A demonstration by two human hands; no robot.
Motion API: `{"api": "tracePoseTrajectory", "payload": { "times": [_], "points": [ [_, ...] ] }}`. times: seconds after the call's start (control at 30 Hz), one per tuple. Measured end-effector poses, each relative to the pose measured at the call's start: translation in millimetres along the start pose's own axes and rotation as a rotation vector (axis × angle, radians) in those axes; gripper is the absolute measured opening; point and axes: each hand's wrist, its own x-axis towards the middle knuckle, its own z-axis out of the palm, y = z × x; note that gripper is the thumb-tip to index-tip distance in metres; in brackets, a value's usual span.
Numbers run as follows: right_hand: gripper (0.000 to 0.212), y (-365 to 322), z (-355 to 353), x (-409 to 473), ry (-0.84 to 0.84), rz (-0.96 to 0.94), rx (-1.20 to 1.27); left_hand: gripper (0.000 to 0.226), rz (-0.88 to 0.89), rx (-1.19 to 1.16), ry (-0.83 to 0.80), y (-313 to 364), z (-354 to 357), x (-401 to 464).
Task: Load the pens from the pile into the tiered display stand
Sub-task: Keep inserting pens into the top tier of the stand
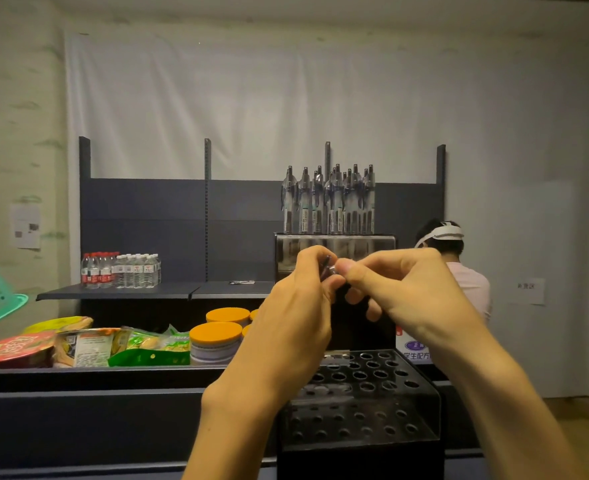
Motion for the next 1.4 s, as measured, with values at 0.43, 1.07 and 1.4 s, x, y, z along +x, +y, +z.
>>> {"api": "tracePoseTrajectory", "payload": {
  "times": [0.43,1.07,1.4],
  "points": [
    [0.012,23,7,-1,0.029,0.048,0.270,0.034,0.064,0.026,0.034,-3,3,5],
    [0.014,-1,24,10,0.354,-0.048,0.249,0.026,-0.078,-0.255,0.320,6,-21,1],
    [0.008,-12,-3,51,0.745,-0.144,0.144,0.021,-0.141,0.044,0.239,-3,-24,-5]
  ]
}}
